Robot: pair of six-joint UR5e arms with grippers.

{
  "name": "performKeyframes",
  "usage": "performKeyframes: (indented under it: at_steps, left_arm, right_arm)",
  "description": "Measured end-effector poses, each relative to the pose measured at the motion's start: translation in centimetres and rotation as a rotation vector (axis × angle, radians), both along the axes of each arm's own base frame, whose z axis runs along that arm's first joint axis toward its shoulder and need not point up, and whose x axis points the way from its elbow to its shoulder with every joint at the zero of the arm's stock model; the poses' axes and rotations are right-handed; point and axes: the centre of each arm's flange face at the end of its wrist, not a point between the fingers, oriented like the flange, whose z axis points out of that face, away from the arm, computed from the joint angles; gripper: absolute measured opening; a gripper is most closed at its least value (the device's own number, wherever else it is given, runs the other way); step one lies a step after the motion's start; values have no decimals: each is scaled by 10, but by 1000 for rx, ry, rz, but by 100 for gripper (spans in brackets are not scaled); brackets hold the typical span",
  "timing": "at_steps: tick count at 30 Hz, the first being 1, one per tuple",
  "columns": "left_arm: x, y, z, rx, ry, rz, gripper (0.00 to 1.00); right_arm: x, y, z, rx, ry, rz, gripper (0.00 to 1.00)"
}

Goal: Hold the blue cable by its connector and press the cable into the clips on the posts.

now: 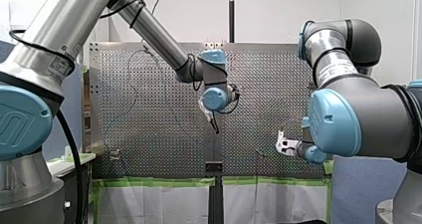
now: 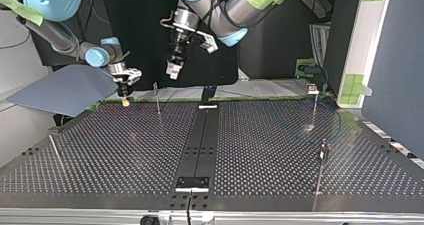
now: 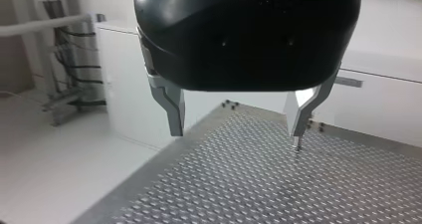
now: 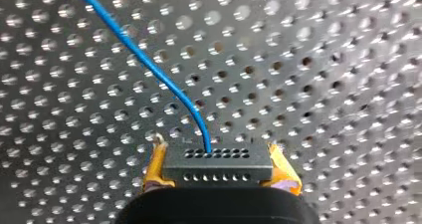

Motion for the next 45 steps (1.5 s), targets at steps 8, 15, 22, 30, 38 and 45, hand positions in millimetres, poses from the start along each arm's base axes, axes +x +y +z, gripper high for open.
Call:
performKeyframes:
  at_steps: [8,15,22,30,38,45]
  left_arm:
    - [-16,23,21,-73,-42,48,98]
    - [-26,41,35,-146,-71,53,98]
    - [-38,56,47,-190,-105,52,98]
    - [-49,71,52,-218,-138,42,98]
    - [-61,83,13,-159,-74,22,98]
    - [-74,93,-33,-137,5,15,98]
  right_arm:
    - [-3,5,34,-26,6,0,0]
    - [-8,16,55,-45,4,-21,0]
    - [-12,20,83,-80,0,-41,0]
    - [-15,21,119,-120,-20,-86,0]
    - [-11,25,155,-174,-33,-91,0]
    - [-2,30,169,-200,-40,-76,0]
